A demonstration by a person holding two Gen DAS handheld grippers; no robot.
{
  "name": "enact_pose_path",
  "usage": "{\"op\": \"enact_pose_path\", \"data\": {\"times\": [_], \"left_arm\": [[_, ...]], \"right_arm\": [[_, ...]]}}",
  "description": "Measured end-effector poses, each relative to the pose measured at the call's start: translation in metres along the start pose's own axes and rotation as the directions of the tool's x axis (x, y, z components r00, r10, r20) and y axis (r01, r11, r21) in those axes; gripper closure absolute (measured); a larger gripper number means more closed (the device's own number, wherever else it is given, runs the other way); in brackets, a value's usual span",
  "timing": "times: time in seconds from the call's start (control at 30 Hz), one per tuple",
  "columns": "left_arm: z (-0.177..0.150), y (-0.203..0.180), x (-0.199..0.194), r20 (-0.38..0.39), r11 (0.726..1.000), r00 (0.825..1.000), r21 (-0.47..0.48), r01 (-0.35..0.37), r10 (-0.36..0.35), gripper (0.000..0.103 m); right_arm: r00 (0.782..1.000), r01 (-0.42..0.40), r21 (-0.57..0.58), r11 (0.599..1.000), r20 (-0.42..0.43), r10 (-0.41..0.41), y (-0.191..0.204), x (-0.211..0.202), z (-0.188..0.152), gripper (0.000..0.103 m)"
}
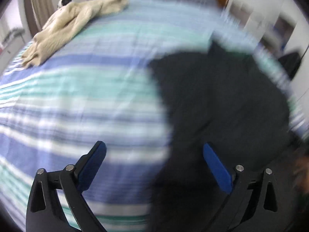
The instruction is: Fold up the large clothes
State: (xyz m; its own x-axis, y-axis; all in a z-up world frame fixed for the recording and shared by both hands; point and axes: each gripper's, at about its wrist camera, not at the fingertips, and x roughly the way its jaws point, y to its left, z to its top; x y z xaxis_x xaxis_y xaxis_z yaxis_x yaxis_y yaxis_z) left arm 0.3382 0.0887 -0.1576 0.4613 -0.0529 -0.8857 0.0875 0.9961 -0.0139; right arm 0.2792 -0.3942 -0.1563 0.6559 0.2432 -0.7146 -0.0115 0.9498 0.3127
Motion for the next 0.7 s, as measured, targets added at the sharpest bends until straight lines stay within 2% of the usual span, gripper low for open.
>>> {"op": "enact_pose_path", "data": {"times": [0.03,0.07,0.13,0.33,0.4,0.5,0.57,0.7], "left_arm": [[-0.007,0.002,0.009,-0.008,1.0,1.0,-0.012,0.005,-0.005,0.004],[-0.012,0.004,0.012,0.024,0.999,1.0,-0.037,0.019,-0.018,0.003],[-0.015,0.007,0.01,0.037,0.999,0.999,-0.049,0.018,-0.016,0.003],[-0.033,0.02,-0.016,0.021,0.996,0.999,-0.083,0.026,-0.024,0.003],[-0.041,0.026,-0.022,-0.002,0.996,1.0,-0.088,-0.015,0.015,0.005],[-0.047,0.033,-0.037,0.01,0.991,1.0,-0.131,0.015,-0.014,0.006],[-0.045,0.031,-0.052,0.057,0.987,0.997,-0.152,0.052,-0.044,0.006],[-0.028,0.008,-0.062,0.115,0.99,0.99,-0.1,0.097,-0.085,0.004]], "right_arm": [[1.0,0.004,-0.004,1.0,-0.001,-0.004,0.001,0.0,0.0,0.042],[1.0,0.009,-0.007,1.0,-0.001,-0.009,0.002,0.0,0.0,0.042],[1.0,0.018,-0.014,1.0,-0.003,-0.018,0.003,0.001,0.0,0.042],[1.0,0.019,-0.013,1.0,-0.003,-0.019,0.003,0.002,0.001,0.042],[1.0,0.019,-0.012,1.0,-0.001,-0.019,0.003,0.002,0.001,0.042],[1.0,0.019,-0.011,1.0,0.001,-0.019,0.003,0.002,0.001,0.042],[1.0,0.02,-0.012,1.0,0.001,-0.02,0.003,0.002,0.001,0.042],[1.0,0.02,-0.012,1.0,0.002,-0.02,0.003,0.001,0.001,0.042]]}}
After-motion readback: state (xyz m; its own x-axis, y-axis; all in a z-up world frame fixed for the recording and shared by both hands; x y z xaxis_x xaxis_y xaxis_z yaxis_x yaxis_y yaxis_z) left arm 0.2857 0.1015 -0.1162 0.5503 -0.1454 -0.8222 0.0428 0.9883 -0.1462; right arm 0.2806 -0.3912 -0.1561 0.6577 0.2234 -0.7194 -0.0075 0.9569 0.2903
